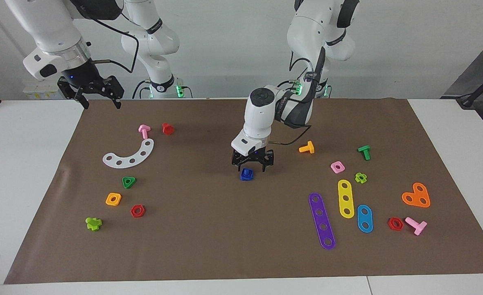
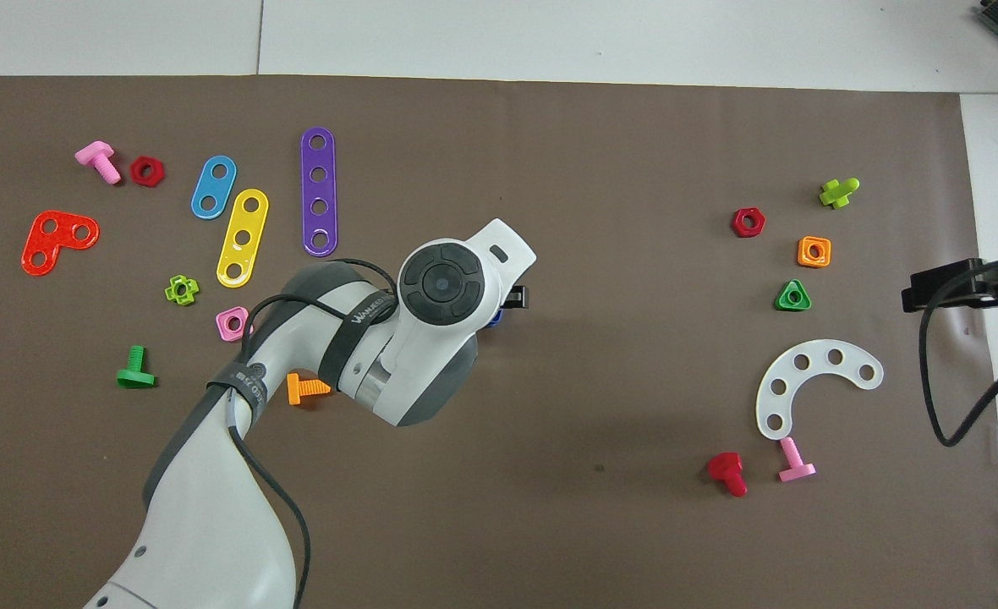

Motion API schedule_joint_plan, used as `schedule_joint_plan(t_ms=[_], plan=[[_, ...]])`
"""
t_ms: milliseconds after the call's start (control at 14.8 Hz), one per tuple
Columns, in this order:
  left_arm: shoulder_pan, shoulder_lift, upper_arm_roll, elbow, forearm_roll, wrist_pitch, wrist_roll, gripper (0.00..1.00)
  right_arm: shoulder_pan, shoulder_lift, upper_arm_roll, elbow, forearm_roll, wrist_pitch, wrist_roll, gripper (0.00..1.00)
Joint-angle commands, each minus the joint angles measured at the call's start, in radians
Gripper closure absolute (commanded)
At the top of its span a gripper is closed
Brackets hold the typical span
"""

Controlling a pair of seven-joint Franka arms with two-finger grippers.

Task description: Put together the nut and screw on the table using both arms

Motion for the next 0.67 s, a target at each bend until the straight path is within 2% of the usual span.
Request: schedule_joint_plan(t_ms=[0, 202, 607], plan=[[0.063, -0.11, 0.0, -0.061, 0.022, -0.046, -0.002, 0.0, -0.002, -0.019, 0.002, -0.02, -0.009, 0.003, -0.022, 0.0], [0.147, -0.196, 0.0, -0.116, 0.022, -0.078, 0.083, 0.0, -0.002, -0.019, 0.002, -0.02, -0.011, 0.003, -0.022, 0.0], [0.35, -0.299, 0.001, -0.107, 0.022, -0.304, 0.394, 0.0, -0.005, 0.01, 0.004, 0.048, 0.0, -0.042, -0.027, 0.0]])
